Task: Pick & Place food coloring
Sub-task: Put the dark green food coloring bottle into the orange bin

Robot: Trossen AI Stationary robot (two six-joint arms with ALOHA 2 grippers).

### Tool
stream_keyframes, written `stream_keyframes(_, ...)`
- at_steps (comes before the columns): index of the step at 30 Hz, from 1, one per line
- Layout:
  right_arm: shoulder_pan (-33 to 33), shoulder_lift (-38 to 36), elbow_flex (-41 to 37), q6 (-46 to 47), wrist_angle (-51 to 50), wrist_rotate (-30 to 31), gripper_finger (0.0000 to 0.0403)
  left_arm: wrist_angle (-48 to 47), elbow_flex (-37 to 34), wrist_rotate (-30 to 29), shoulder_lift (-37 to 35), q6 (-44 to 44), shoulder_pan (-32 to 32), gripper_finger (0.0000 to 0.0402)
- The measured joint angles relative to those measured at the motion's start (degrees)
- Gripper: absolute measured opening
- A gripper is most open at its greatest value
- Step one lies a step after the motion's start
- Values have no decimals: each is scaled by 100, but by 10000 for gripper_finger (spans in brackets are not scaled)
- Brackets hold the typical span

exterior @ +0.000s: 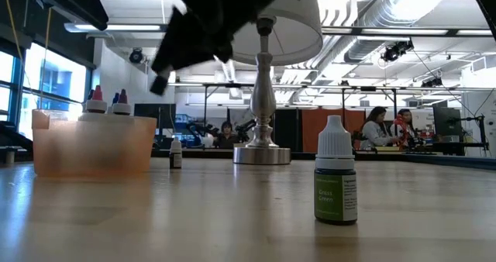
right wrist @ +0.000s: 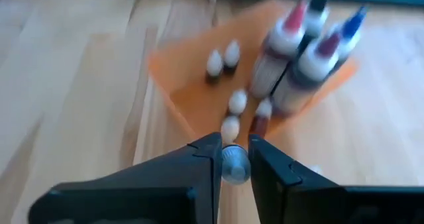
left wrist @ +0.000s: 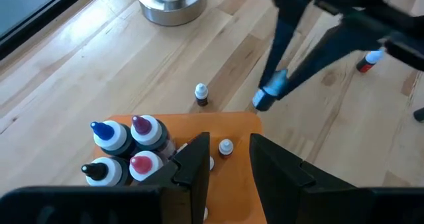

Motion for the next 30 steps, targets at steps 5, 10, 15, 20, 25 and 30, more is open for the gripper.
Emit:
stream_keyframes(5,68,0,225,-173,63,27,51,-2,0,63,0,3,0,106)
stream_keyframes(10,42,132,225,-45,174,39,51,-121,100,126,0,2,0,106)
stream_keyframes(15,0,379,283,6,446,-219,50,-418,319,97,-3,21,0,106)
stream_keyframes(20,-83,759,760,47,393,-394,50,-546,352,-83,-4,107,0,106)
stream_keyframes(25,-117,1141,1174,15,64,-419,52,-564,352,-102,-4,111,0,106)
stream_keyframes(30,-181,1325,1296,4,-270,-319,53,-612,352,-103,-4,173,0,106)
